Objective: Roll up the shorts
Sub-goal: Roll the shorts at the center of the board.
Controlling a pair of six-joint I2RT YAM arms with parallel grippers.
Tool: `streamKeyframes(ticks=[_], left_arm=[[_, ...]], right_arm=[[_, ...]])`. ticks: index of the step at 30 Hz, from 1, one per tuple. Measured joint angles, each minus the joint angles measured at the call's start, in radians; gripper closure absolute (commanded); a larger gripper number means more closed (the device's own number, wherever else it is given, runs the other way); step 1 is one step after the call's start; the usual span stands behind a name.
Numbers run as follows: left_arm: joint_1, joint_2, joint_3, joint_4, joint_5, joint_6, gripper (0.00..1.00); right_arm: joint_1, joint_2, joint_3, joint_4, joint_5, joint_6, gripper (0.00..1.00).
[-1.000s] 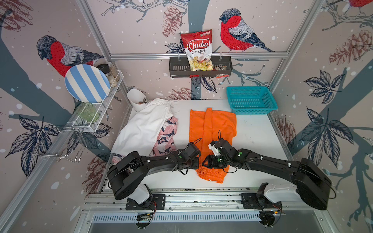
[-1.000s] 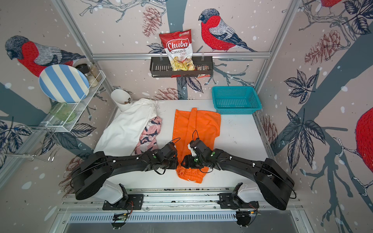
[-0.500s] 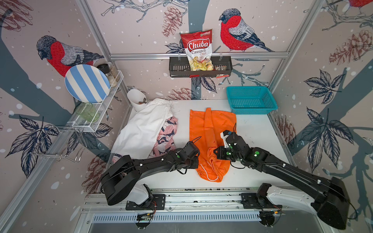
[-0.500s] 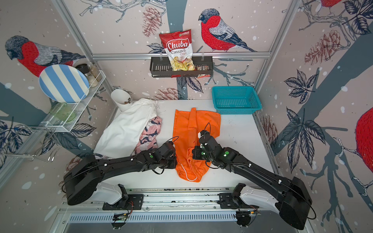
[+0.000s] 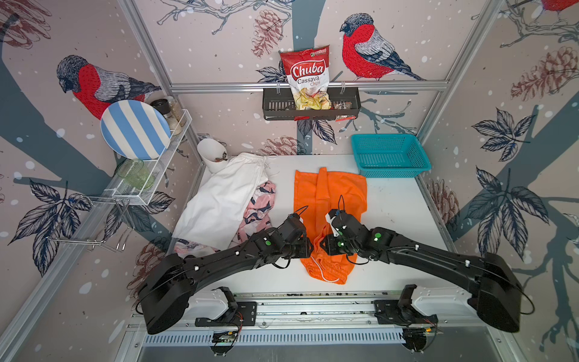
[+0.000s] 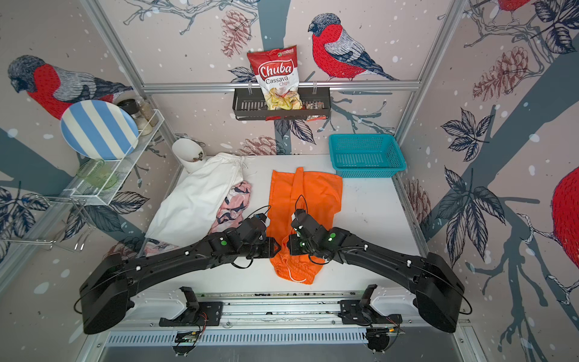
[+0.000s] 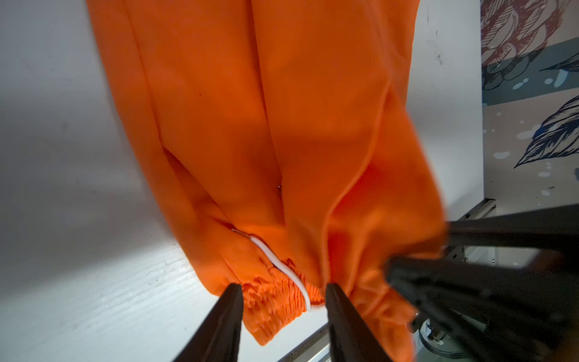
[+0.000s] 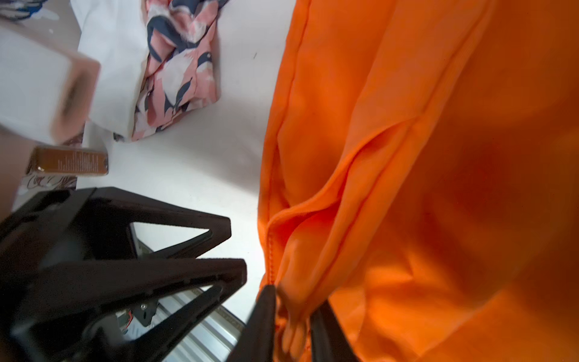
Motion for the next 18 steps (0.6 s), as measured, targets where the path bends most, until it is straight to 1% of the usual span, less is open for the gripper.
streamKeyframes(ticks=[3, 6, 9, 12, 14, 15, 18], left_arm=[[0.000, -0.040, -0.004, -0.015, -0.014, -0.008, 0.48], [-0.001, -0.048, -0.023, -0.014, -0.008, -0.021, 0.45], [-0.006, -0.027, -0.039, -0.012, 0.021, -0.028, 0.42], [-0.025, 0.009, -0.042, 0.002, 0.051, -0.028, 0.42], [-0.039, 0.039, -0.042, 0.014, 0.071, -0.030, 0.45], [-0.044, 0.053, -0.042, 0.022, 0.079, -0.030, 0.48], [-0.053, 0.095, -0.031, 0.034, 0.103, -0.031, 0.66]], right_arm=[[0.015, -0.012, 0.003, 0.008, 0.003, 0.009, 0.49], [0.006, -0.061, -0.003, -0.014, 0.053, 0.031, 0.49], [-0.014, -0.113, -0.029, -0.050, 0.102, 0.060, 0.49], [-0.025, -0.166, -0.069, -0.092, 0.137, 0.087, 0.49], [-0.027, -0.202, -0.102, -0.107, 0.141, 0.095, 0.48], [-0.028, -0.213, -0.117, -0.107, 0.141, 0.108, 0.48], [-0.032, -0.234, -0.177, -0.108, 0.140, 0.119, 0.48]])
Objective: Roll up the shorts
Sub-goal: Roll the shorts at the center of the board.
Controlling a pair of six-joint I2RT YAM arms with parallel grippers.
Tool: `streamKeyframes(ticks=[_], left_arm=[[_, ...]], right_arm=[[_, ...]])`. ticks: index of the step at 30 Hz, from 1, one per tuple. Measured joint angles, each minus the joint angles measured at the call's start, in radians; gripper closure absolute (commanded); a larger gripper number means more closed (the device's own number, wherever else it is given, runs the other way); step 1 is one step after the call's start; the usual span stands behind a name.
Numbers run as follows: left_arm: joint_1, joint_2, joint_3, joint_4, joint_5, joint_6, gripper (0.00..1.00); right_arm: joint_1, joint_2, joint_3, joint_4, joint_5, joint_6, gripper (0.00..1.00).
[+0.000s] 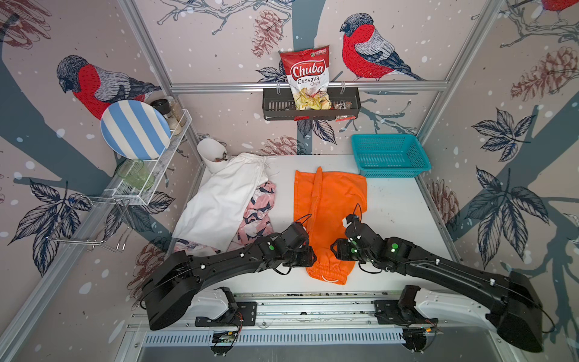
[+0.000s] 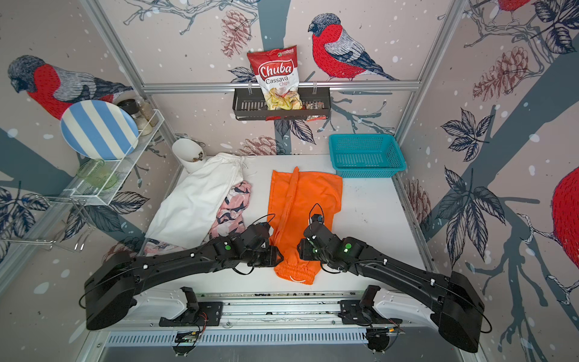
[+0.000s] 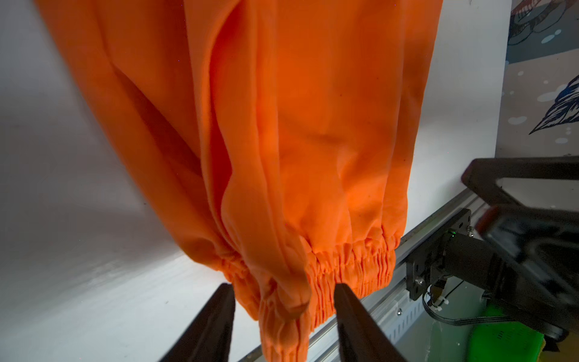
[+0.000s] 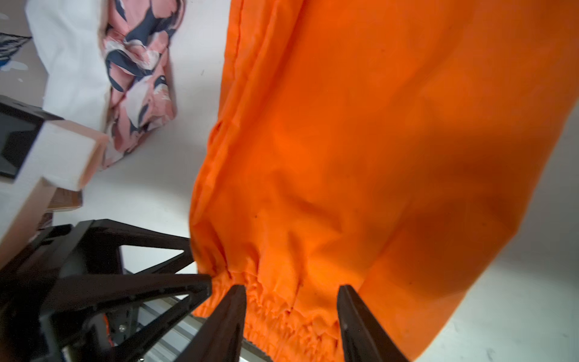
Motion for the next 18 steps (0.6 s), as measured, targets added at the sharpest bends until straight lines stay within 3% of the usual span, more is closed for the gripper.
streamKeyframes(ticks=[3, 5, 13, 18], left_arm=[[-0.004, 0.026, 0.029, 0.003, 0.018, 0.003, 0.86], [-0.006, 0.029, 0.056, -0.002, 0.021, 0.005, 0.91], [-0.023, 0.045, 0.184, 0.027, 0.068, 0.021, 0.96], [-0.033, 0.044, 0.062, 0.071, 0.035, -0.023, 0.96]], right_arm=[[-0.007, 0.003, -0.051, 0.001, -0.004, 0.021, 0.48], [-0.011, 0.004, -0.082, 0.003, -0.005, 0.027, 0.48], [-0.068, -0.055, -0.116, 0.011, -0.003, 0.061, 0.48], [-0.097, -0.105, -0.114, 0.003, 0.018, 0.071, 0.48]])
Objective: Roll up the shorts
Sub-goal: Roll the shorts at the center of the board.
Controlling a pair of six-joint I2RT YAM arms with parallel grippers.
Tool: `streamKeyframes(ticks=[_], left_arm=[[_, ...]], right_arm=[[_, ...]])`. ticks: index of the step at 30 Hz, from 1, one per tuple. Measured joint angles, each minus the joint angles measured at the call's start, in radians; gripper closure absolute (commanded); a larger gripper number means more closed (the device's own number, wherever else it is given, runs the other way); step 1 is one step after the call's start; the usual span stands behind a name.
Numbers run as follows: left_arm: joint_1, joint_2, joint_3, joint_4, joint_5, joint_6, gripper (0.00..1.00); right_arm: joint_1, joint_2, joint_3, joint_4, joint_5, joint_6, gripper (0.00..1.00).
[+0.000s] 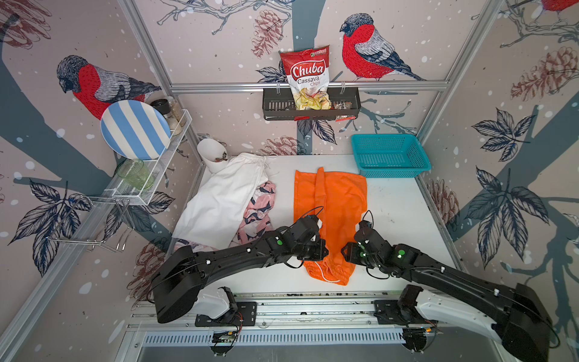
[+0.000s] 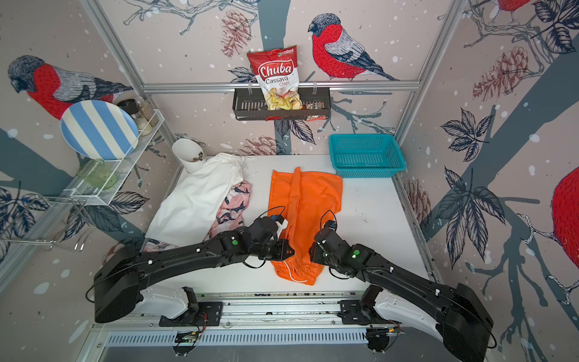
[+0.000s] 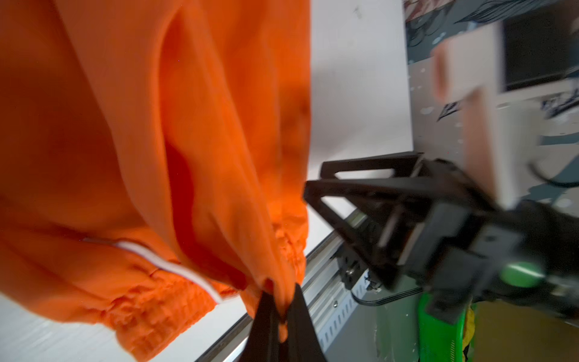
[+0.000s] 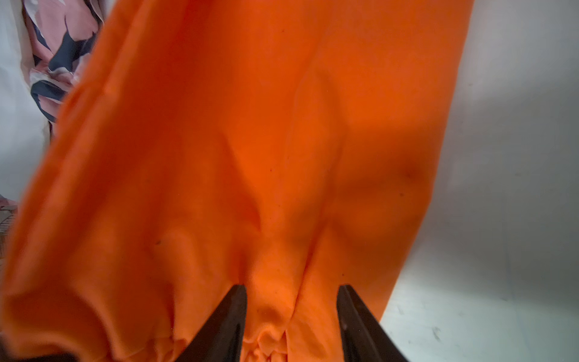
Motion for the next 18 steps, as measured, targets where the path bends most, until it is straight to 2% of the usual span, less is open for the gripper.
streamKeyframes(ticks=[5, 7, 15, 18], left_arm=[[0.000, 0.012, -0.137, 0.019, -0.047, -0.057, 0.95], [0.000, 0.019, -0.167, 0.043, -0.056, -0.075, 0.94], [0.000, 0.067, -0.177, 0.121, -0.070, -0.082, 0.90], [0.000, 0.074, -0.170, 0.126, -0.077, -0.082, 0.84]], right_arm=[[-0.005, -0.010, 0.003, -0.005, -0.013, -0.019, 0.49], [0.008, 0.004, 0.003, 0.023, -0.072, -0.043, 0.50], [0.094, 0.156, -0.039, 0.233, -0.311, -0.053, 0.53], [0.096, 0.216, -0.058, 0.241, -0.322, -0.053, 0.56]])
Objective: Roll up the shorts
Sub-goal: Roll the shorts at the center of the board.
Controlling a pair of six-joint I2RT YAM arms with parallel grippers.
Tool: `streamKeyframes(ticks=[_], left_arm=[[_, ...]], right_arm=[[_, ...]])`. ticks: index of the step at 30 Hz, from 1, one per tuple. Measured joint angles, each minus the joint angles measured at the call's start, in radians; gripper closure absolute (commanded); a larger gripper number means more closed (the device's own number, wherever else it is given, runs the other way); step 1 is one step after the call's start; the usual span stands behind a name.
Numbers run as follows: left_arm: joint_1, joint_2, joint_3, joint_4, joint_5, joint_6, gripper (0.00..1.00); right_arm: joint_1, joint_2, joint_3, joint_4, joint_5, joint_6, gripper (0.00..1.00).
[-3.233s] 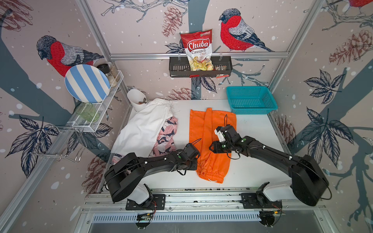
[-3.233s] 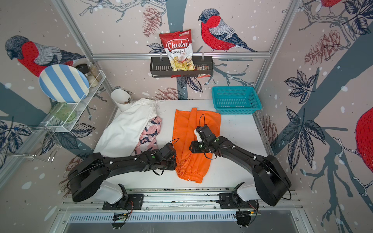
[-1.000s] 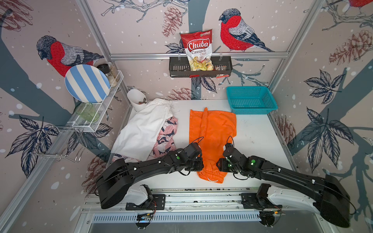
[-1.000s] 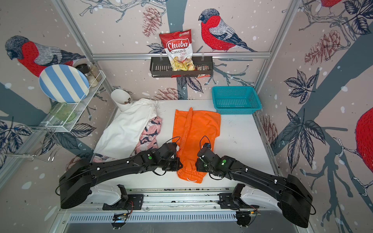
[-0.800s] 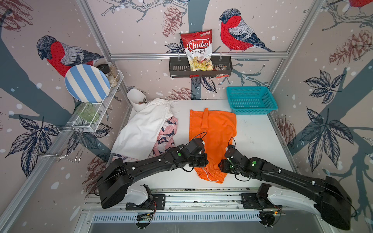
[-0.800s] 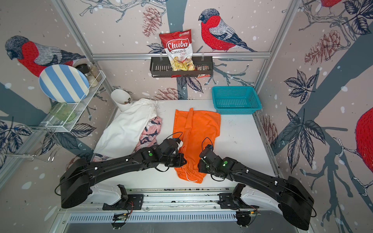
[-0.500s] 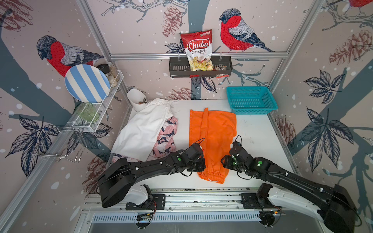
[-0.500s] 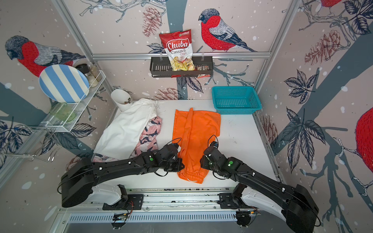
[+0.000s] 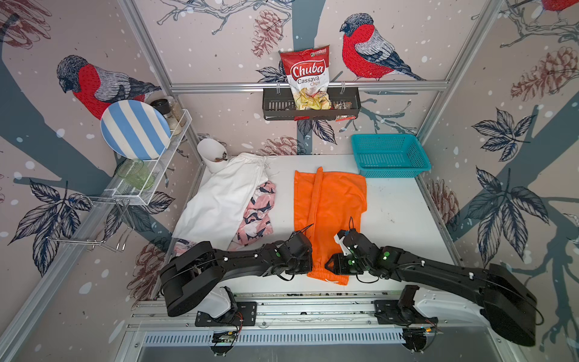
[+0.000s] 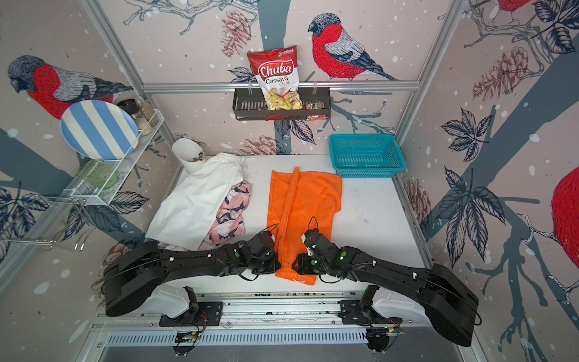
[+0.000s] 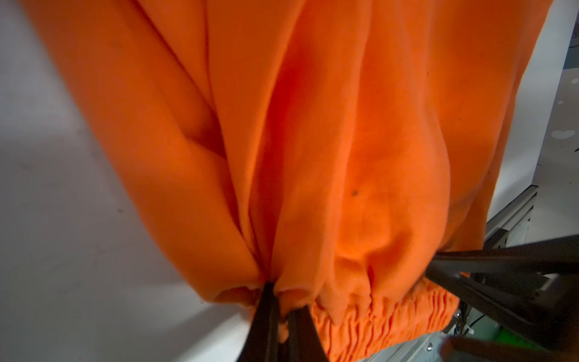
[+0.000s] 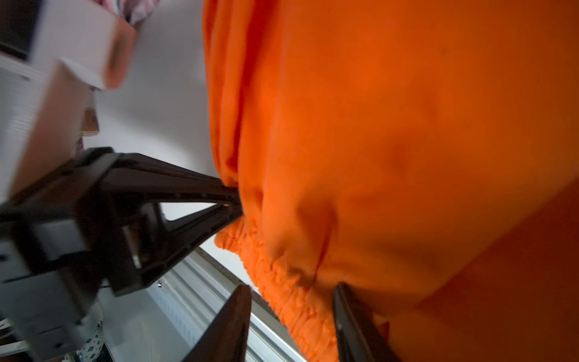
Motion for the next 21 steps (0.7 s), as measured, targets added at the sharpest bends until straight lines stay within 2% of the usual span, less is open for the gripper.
streamKeyframes(ticks=[5, 7, 12, 21], left_arm=[[-0.001, -0.048, 0.014, -0.080, -0.063, 0.002, 0.69], [-0.001, -0.077, 0.046, -0.140, -0.098, 0.011, 0.67], [0.016, -0.136, 0.119, -0.250, -0.175, 0.058, 0.66], [0.176, -0.156, 0.109, -0.299, -0.223, 0.139, 0.67]], right_arm=[[-0.024, 0.076, -0.009, 0.002, 0.012, 0.001, 0.57], [-0.024, 0.095, 0.015, -0.010, 0.016, -0.001, 0.57], [-0.030, 0.049, 0.093, -0.135, 0.087, -0.011, 0.53], [-0.106, 0.114, 0.295, -0.190, 0.154, -0.085, 0.53]])
